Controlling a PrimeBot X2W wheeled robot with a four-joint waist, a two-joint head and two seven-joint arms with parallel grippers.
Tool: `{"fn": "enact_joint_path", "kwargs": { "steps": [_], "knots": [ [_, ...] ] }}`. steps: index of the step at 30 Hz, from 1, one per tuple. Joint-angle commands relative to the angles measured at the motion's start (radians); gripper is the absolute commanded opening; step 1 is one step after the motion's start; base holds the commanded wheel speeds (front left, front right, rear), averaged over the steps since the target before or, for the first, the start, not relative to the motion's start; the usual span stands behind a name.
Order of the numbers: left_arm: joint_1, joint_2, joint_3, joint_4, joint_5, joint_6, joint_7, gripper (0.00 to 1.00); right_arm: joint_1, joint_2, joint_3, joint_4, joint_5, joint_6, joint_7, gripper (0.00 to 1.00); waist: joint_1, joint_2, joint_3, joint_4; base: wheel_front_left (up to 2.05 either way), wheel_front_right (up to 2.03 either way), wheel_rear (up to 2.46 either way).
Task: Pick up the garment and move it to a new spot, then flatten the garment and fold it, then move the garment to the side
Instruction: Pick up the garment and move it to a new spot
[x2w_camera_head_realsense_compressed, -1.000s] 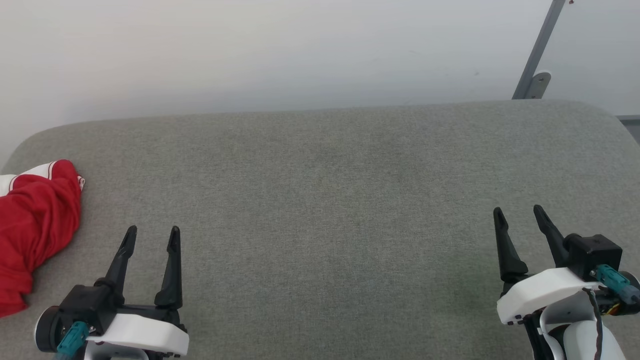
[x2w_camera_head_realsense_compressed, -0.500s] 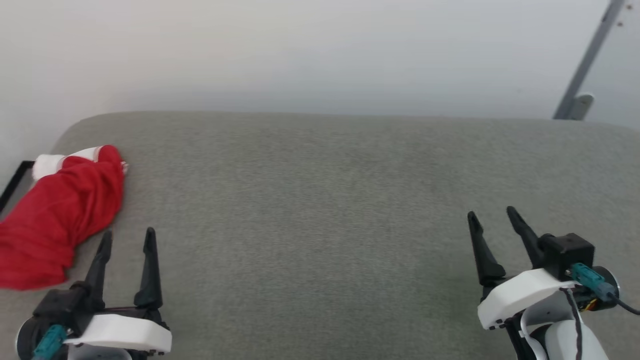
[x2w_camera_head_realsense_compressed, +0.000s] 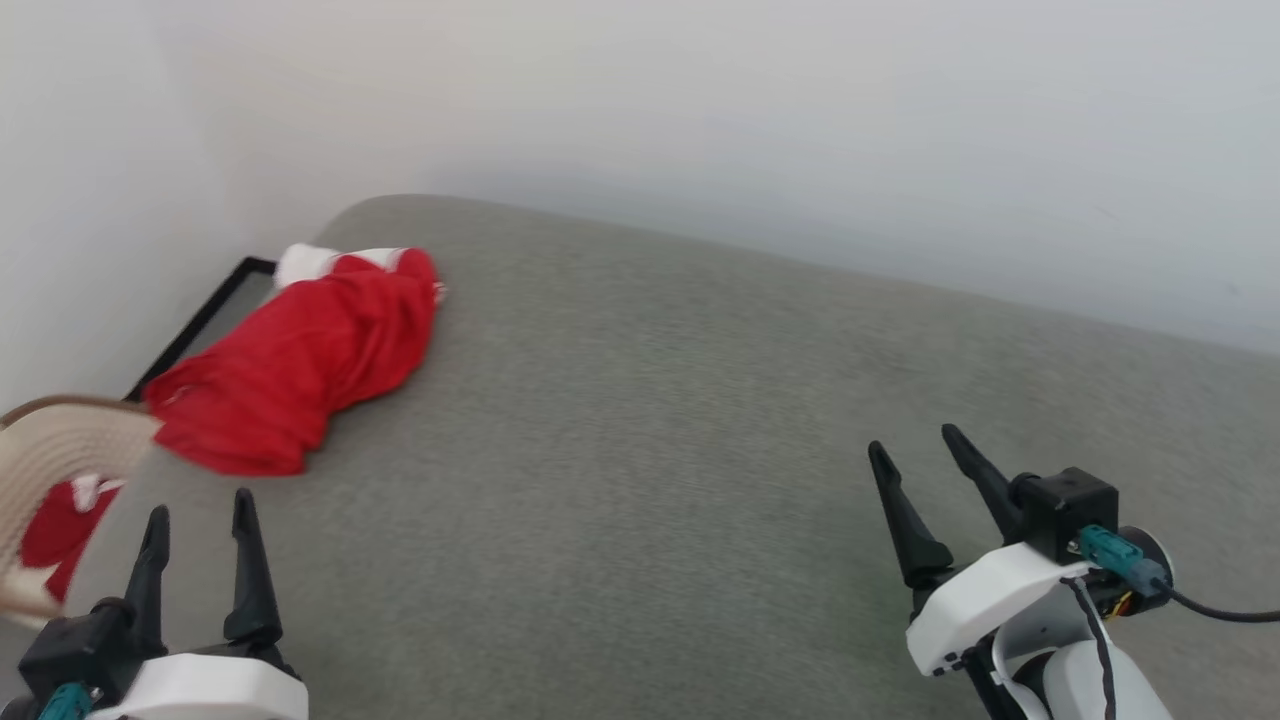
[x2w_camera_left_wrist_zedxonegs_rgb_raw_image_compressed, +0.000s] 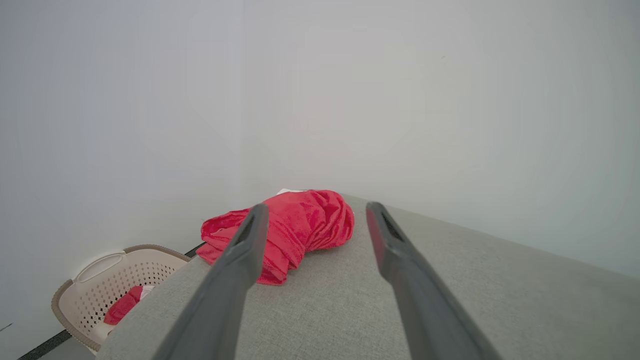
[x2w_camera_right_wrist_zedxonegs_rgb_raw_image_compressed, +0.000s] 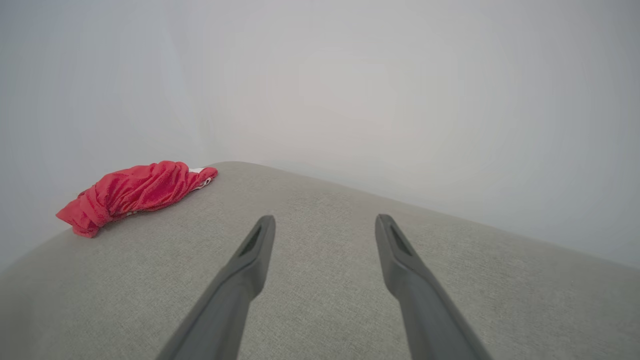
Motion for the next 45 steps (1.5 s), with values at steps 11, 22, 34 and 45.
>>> {"fn": "enact_joint_path", "kwargs": {
  "steps": [11,22,34,45],
  "knots": [
    [0.023,-0.002,0.031,-0.021,-0.033,0.041,0.02,1.0,-0.034,-0.002,0.065,0.012,0.026,0.003,0.01,1.0,0.0,0.0,-0.013,0.156,0.0,0.0,0.0],
    [-0.055,-0.004,0.018,0.003,-0.049,0.039,0.01,1.0,-0.065,-0.028,0.041,0.013,0.021,0.003,0.008,1.0,0.0,0.0,0.025,0.17,0.0,0.0,0.0],
    [-0.386,0.056,-0.041,0.21,-0.059,-0.019,0.001,1.0,-0.087,-0.065,-0.02,-0.076,-0.019,0.003,0.054,1.0,0.0,0.0,0.142,0.111,0.0,0.0,0.0],
    [-0.729,0.121,-0.05,0.539,-0.085,-0.046,-0.008,1.0,-0.15,-0.125,-0.027,-0.228,-0.042,0.003,0.125,1.0,0.0,0.0,0.322,0.043,0.0,0.0,0.0]
  ]
}}
